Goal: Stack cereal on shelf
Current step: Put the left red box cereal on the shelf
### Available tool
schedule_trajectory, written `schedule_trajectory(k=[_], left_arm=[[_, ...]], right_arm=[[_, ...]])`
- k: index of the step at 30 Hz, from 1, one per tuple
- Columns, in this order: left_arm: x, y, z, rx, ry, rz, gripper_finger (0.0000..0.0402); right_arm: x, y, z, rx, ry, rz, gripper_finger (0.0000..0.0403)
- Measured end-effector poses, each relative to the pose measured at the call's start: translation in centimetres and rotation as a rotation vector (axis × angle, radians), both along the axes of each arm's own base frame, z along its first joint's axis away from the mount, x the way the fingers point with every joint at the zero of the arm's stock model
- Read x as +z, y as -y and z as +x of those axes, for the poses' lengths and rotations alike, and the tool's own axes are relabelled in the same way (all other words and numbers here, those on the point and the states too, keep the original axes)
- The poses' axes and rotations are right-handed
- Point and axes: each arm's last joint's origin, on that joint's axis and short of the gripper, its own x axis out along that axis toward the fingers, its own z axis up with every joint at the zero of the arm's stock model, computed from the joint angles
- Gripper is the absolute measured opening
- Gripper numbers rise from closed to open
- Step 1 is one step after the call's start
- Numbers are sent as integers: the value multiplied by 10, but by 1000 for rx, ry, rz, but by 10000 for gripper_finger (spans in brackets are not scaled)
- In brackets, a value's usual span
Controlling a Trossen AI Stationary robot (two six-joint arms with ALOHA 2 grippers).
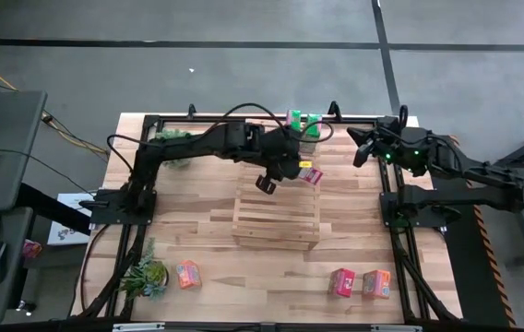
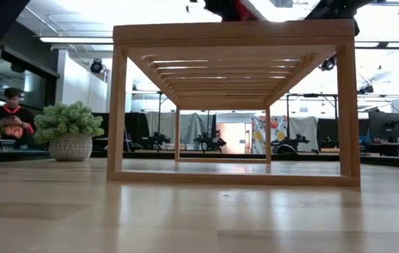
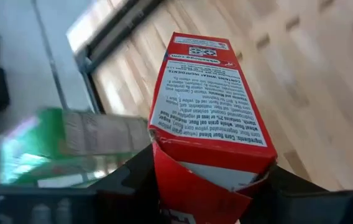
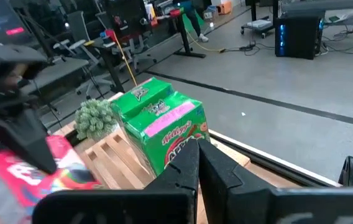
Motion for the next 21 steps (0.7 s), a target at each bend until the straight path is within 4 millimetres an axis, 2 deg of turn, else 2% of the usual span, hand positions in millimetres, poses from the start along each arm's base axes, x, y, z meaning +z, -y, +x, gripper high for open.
schedule_trajectory(k=[11, 21], left_arm=[[-12, -2, 9, 12, -17, -5, 197], [-6, -4, 14, 9, 61, -11, 232]], right_arm=[[-4, 1, 5, 5, -40, 3, 0], [-4, 1, 5, 5, -43, 3, 0]])
